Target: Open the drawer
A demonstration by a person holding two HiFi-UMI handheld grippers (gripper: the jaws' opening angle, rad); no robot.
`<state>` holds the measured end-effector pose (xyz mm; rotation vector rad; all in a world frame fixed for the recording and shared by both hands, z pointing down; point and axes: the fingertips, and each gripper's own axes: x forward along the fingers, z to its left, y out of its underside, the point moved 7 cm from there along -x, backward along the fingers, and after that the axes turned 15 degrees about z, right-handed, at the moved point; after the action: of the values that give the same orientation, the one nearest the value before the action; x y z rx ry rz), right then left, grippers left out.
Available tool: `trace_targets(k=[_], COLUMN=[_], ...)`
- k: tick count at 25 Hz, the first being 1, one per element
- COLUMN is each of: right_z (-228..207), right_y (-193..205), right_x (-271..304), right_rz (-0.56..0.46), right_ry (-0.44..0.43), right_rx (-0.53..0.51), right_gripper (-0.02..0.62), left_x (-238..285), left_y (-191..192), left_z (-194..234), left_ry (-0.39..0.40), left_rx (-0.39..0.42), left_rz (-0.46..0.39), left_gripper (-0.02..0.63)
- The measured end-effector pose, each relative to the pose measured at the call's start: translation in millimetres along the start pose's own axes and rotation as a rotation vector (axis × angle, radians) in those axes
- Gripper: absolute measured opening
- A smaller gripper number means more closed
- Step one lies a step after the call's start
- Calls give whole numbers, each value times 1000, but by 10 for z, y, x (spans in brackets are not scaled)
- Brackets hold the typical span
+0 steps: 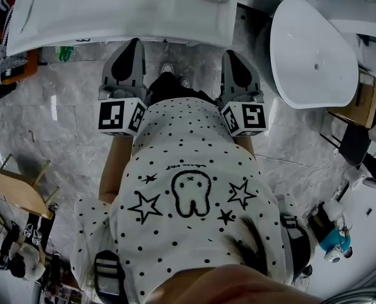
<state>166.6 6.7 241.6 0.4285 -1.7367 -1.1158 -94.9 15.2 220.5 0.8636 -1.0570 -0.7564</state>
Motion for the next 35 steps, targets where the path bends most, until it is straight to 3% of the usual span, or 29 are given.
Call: trace_targets(k=[14,35], right_z=[-126,-118], right_y=[-3,-118], right_x=[-56,9], right_rz=[-24,-30], right_ry=[65,24], right_rx=[33,-11], right_gripper=[14,14], left_x=[97,-45], left_y=[-68,14], left_z=[-65,-27], left_ry=[55,-5], left_rx=[40,-2], left_rz=[10,-7], left_gripper=[3,3])
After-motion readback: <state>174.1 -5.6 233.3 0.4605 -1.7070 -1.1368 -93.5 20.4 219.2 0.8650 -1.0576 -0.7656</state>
